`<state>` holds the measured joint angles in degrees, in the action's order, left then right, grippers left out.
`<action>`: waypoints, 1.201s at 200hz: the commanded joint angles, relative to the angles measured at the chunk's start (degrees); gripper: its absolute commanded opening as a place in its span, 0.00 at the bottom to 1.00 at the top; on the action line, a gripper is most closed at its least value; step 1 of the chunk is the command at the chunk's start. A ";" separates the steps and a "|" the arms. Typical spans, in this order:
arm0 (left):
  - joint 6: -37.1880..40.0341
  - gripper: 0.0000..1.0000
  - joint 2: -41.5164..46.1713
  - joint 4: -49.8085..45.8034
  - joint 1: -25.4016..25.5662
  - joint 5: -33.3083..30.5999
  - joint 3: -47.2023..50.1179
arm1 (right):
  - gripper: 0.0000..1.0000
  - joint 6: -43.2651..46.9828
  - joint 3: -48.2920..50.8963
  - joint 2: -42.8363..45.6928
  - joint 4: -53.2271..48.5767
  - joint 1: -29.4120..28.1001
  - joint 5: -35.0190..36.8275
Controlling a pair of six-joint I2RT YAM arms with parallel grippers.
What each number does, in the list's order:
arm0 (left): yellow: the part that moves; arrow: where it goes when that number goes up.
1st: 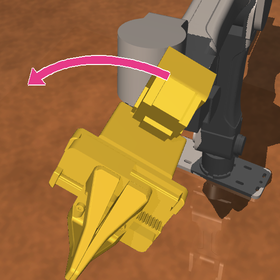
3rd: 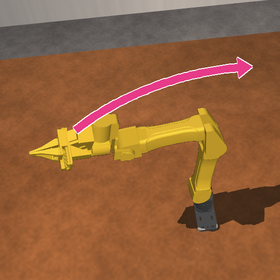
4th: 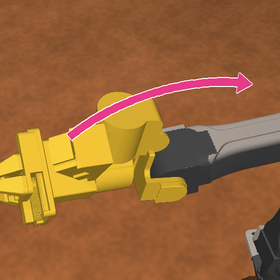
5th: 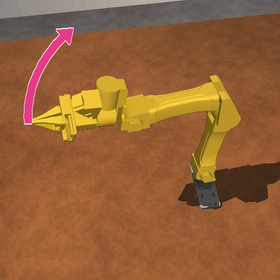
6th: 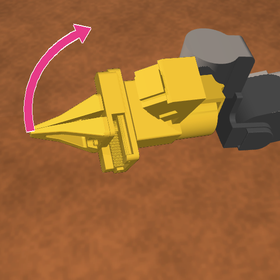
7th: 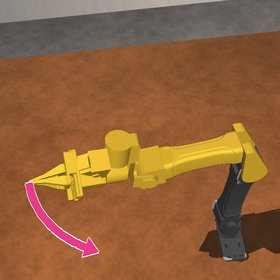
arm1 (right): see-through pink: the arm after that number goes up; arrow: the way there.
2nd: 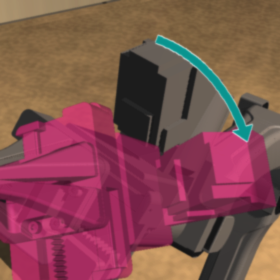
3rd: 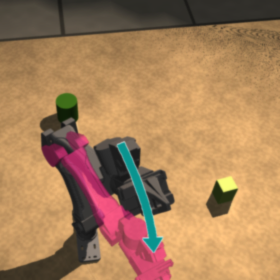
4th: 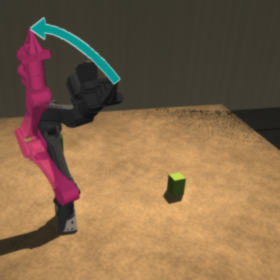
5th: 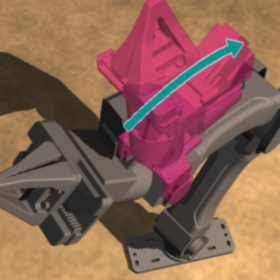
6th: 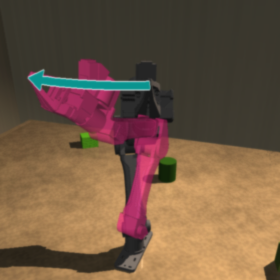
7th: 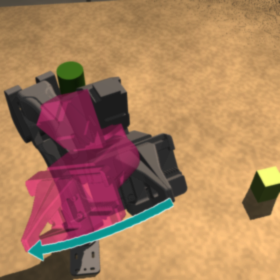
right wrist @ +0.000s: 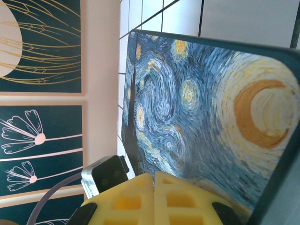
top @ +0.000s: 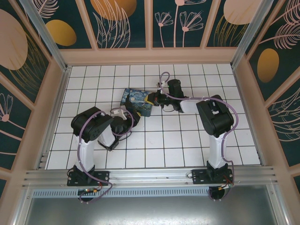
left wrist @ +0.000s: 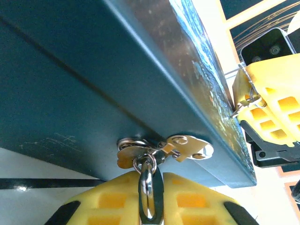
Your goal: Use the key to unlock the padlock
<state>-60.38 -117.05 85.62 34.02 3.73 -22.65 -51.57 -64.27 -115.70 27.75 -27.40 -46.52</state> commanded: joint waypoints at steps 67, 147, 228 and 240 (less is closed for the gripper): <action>-2.46 0.00 11.05 -12.45 0.12 3.56 -0.31 | 0.00 0.91 5.99 8.02 -3.21 -1.43 0.69; 0.91 0.00 22.72 -34.42 0.15 7.12 -4.99 | 0.00 -4.33 24.90 22.67 7.18 -7.78 6.54; -4.04 0.00 23.58 -32.84 0.13 9.25 -3.50 | 0.00 -14.09 34.95 24.94 18.94 -12.19 14.42; -5.91 0.00 23.71 -32.71 0.12 9.73 -3.46 | 0.00 -16.13 35.56 24.02 21.71 -12.58 15.54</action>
<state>-62.78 -95.02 50.72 34.06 11.62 -26.44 -62.39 -30.24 -91.00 40.51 -38.89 -34.81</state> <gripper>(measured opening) 0.128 0.050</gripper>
